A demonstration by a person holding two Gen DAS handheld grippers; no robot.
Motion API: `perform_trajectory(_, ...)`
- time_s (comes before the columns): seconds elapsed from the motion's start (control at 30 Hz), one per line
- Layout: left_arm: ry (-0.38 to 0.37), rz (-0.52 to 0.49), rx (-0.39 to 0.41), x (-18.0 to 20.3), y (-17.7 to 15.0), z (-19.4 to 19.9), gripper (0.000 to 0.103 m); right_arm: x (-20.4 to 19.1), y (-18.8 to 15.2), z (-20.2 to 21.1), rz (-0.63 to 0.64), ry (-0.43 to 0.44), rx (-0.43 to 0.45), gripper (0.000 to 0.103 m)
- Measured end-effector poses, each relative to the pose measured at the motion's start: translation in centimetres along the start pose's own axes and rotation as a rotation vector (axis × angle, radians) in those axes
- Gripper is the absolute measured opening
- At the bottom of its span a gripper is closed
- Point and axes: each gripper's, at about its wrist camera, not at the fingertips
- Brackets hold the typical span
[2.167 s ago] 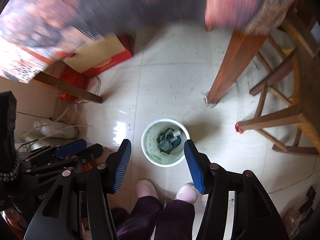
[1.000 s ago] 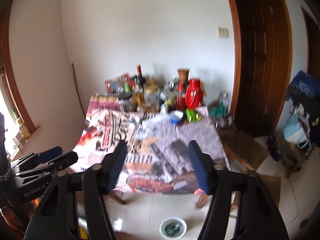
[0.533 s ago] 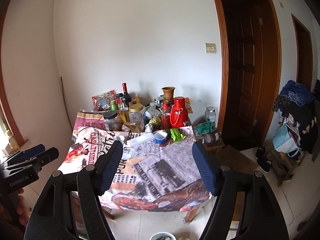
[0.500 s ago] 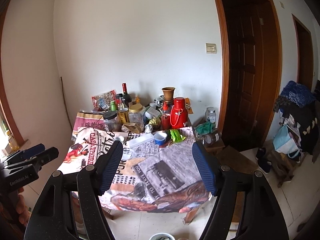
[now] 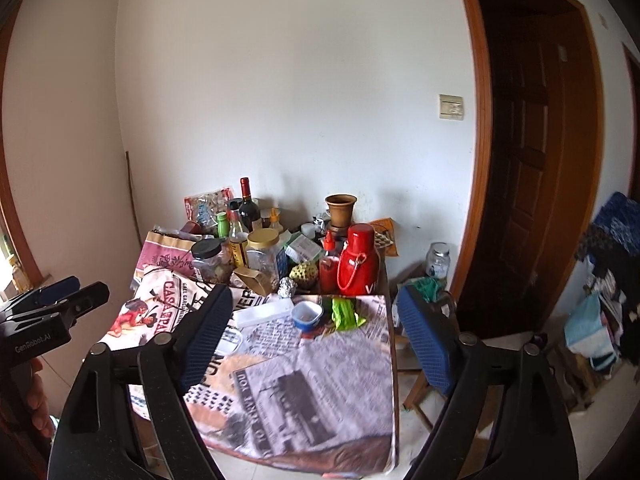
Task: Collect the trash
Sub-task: 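Move both open tools back toward the table, then grasp the clear plastic container with the left tool while the right tool grasps the green wrapper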
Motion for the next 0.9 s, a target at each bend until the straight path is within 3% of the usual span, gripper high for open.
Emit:
perform_trajectory(0.17, 0.082, 0.046, 0.002, 0.4, 0.9, -2.7, 0.098, 1.3, 0.5, -3.1, 0.039, 0.014, -0.022, 0.092)
perform_trajectory(0.43, 0.137, 0.102, -0.100, -3.3, 0.9, -9.0, 0.099, 2.2, 0.2, -9.3, 0.045, -0.020, -0.129, 0.094)
perform_trajectory(0.57, 0.158, 0.100, -0.185, -6.4, 0.4, -13.8, 0.099, 2.5, -0.4, -13.1, 0.016, -0.087, -0.187, 0.094)
perform_trajectory(0.9, 0.044, 0.049, -0.462, -13.0, -3.2, -27.7, 0.096, 4.5, -3.8, -24.6, -0.135, -0.207, -0.369, 0.094)
Point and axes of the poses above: each gripper's, at about its wrist camera, not at the fingertips, and z roughly against the way its jaws point, x to its right, y to its top, and after that the axes turned 3 degrees about -z, right-handed
